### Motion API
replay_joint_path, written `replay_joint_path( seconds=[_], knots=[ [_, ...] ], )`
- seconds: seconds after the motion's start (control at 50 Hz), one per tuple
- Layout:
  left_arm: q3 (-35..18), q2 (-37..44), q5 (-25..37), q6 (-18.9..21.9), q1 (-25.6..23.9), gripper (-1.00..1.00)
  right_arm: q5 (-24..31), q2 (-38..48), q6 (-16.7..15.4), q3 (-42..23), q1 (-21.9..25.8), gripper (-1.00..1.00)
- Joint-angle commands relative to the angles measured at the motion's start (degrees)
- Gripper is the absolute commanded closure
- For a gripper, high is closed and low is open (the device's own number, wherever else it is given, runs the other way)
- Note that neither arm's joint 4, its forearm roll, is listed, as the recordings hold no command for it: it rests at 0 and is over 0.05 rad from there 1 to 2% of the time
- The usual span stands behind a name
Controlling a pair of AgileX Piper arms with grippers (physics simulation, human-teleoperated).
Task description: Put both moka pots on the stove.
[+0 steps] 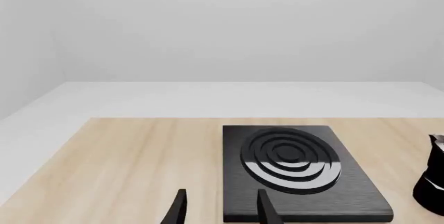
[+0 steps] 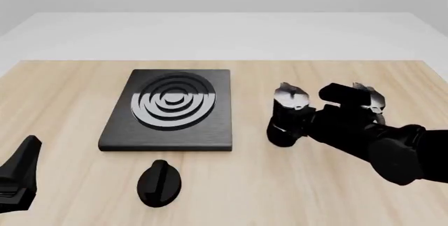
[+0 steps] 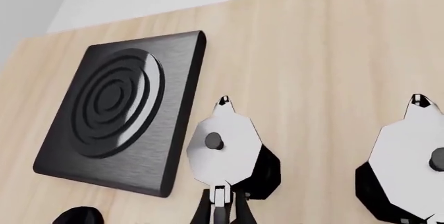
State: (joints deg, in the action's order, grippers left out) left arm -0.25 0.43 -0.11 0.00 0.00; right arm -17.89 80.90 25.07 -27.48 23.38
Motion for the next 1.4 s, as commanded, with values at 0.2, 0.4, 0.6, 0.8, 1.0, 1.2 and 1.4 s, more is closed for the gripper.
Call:
replay_joint_path(
  seconds=[0.2, 0.4, 0.6, 0.8, 1.0, 1.2, 1.4],
  knots=[
    [0.0, 0.0, 0.0, 0.0, 0.0, -1.00, 1.3, -3.5, -3.1, -2.9, -0.1, 1.00],
    [0.0, 0.0, 0.0, 0.0, 0.0, -1.00, 3.1, -6.9, -5.5, -4.5, -0.6, 1.00],
    [0.0, 0.0, 0.0, 0.0, 0.0, -1.00, 5.9, -9.4, -7.9, -6.6, -0.2, 1.00],
    [0.0, 0.0, 0.0, 0.0, 0.0, -1.00, 9.2, -10.2, -12.2, -11.5, 0.7, 1.00],
    [0.0, 0.0, 0.0, 0.0, 0.0, -1.00, 13.0, -9.8, -17.2, -18.9, 1.3, 1.00],
    [0.0, 0.0, 0.0, 0.0, 0.0, -1.00, 15.4, -7.0, -22.7, -26.5, 2.9, 1.00],
    [0.0, 0.0, 0.0, 0.0, 0.0, -1.00, 17.4, -1.3, -25.9, -34.9, 4.0, 1.00]
  ],
)
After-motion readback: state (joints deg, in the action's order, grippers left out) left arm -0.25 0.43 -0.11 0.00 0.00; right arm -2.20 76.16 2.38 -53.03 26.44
